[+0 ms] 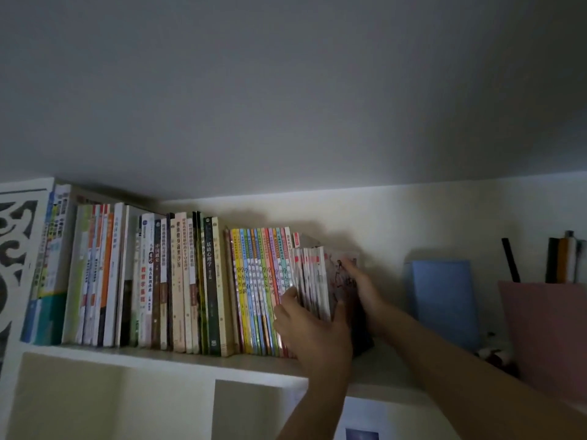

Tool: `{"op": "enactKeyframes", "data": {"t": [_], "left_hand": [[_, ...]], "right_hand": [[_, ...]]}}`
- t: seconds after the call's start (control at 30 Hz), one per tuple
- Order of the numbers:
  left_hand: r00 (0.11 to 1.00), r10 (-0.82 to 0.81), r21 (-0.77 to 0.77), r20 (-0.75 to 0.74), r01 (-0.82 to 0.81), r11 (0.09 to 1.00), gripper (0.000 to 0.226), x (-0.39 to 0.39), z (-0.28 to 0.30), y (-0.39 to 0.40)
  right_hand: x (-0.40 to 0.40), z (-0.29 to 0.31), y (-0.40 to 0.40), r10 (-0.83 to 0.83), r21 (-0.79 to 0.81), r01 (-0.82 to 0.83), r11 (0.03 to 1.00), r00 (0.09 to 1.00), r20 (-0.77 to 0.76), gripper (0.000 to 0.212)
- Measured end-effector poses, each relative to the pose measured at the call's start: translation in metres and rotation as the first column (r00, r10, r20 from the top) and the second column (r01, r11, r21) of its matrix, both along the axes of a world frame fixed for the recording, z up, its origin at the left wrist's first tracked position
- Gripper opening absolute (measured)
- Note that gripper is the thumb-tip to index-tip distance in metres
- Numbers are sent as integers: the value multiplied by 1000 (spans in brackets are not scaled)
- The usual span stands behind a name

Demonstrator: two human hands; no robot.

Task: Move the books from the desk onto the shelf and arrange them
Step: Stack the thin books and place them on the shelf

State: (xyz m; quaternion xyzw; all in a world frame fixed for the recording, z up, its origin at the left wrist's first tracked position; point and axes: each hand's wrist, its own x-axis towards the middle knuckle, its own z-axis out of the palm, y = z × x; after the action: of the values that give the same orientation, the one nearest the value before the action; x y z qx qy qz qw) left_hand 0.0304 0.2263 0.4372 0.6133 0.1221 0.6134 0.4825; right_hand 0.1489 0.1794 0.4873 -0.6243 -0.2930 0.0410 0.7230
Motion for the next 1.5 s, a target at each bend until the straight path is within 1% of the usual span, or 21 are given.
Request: {"op": "enactKeyframes", "data": {"t": [0.07,0.13,0.2,0.27,0.3,0.37,0.43,0.47,0.5,0.53,0.6,0.63,0.67,0.7,0.73,0.9,1.0,1.1,1.2,1.33,1.5], "left_hand": [[999,-31,7,-30,32,999,82,1,1,2],[991,-106,26,-77,108,994,88,0,-2,9],[971,-210,52,-116,217,975,94,-6,-7,18],[933,-329,78,-147,342,936,97,-15,-12,29],[914,-366,104,-175,387,916,95,-19,-14,35],[891,-367,178,-266,420,890,91,-29,-17,43],[894,-325,240,-307,403,883,87,-36,-20,51],[900,-303,263,-313,389,883,82,-37,-21,55],[907,-287,282,-308,375,883,77,-39,-21,58],[912,-274,293,-306,365,884,72,-41,-21,60],[921,-257,316,-293,346,883,65,-44,-18,65],[927,-236,337,-290,330,882,62,-44,-17,68],[933,-208,359,-294,309,880,60,-44,-16,70],[938,-180,377,-295,288,880,57,-44,-15,70],[942,-158,389,-296,271,881,55,-43,-14,70],[953,-39,488,-300,189,852,55,-34,-5,65],[946,44,569,-322,157,807,59,-35,2,68],[915,-43,511,-401,263,819,47,-39,-2,72],[919,-151,412,-365,305,859,26,-36,-9,73],[933,-49,482,-358,229,846,23,-34,-2,74],[900,-28,523,-435,278,806,28,-39,7,73]], "right_hand": [[-1,1,4,22,45,-23,999,999,25,77],[4,0,8,47,75,-50,996,998,38,65],[0,-1,12,26,58,-28,998,999,44,68],[11,-7,17,-21,55,19,998,999,30,89],[16,-10,19,-63,34,61,998,997,43,101],[7,-11,15,-202,-98,221,970,965,169,109],[-26,-7,-1,-356,-272,475,837,850,389,97],[-41,-7,-8,-382,-304,548,779,799,464,86],[-57,-8,-17,-330,-332,544,771,786,522,76],[-74,-9,-30,-216,-353,454,818,812,542,64],[-105,-13,-54,68,-425,160,891,879,473,37],[-108,-18,-62,162,-468,101,878,857,489,43],[-105,-22,-65,203,-491,109,864,817,540,58],[-98,-26,-66,191,-488,153,860,789,584,71],[-94,-28,-65,172,-466,166,869,782,599,75],[-70,-30,-59,193,-413,50,910,828,526,81],[-66,-26,-58,219,-434,45,900,813,540,87],[-66,-25,-54,203,-461,101,881,801,564,98],[-62,-30,-46,138,-443,188,876,783,606,111],[-60,-25,-40,167,-486,219,846,757,631,115],[-63,-23,-36,146,-483,275,831,730,667,105]]}}
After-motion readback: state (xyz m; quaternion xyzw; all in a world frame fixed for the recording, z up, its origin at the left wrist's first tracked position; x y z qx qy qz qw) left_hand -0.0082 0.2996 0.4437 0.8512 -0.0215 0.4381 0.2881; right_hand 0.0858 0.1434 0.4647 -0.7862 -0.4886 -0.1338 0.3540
